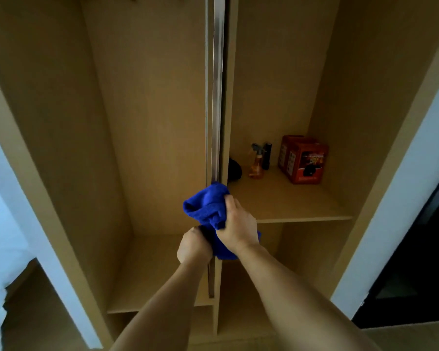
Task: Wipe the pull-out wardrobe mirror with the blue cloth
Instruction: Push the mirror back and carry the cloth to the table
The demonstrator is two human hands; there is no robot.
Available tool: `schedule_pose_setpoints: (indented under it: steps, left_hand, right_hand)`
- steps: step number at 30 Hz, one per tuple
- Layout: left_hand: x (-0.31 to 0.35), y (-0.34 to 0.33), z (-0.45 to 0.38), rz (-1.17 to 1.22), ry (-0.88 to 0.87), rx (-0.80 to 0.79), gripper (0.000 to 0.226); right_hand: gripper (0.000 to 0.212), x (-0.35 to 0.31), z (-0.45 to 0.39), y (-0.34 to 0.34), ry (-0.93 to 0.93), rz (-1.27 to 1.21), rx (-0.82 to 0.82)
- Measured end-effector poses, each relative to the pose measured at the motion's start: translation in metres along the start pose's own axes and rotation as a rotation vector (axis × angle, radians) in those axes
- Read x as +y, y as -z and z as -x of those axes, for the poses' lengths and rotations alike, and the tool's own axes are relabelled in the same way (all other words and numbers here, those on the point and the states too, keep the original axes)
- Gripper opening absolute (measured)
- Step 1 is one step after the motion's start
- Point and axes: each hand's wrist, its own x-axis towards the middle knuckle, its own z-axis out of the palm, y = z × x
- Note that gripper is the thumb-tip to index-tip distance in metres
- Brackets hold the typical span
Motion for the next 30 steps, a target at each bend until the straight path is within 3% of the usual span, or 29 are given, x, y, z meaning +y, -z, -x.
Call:
schedule_pose_setpoints:
  steps: [11,17,22,30]
  left_hand:
    - [-0.020,0.007,-0.008,0.146,-0.060,-0.081,0.025]
    - [-0.006,0.029,-0.024,0.460,0.057,0.097,0.035]
    - [0.005,0.038,-0.039,0.550,-0.048,0.066,0.029]
    - [0.017,0.029,-0.054,0.775,-0.035,-0.024,0.062]
  right_hand:
    - [0.053,-0.009,-0.001,-0.018,-0.104,0.048,0.035]
    - [0.058,-0.015,-0.020,-0.019,-0.188,0.123,-0.012]
    - [0.048,-0.019,-0.036,-0.023,-0.242,0.154,-0.018]
    - [0.022,-0.017,-0.057,-0.037,-0.285,0.227,0.061]
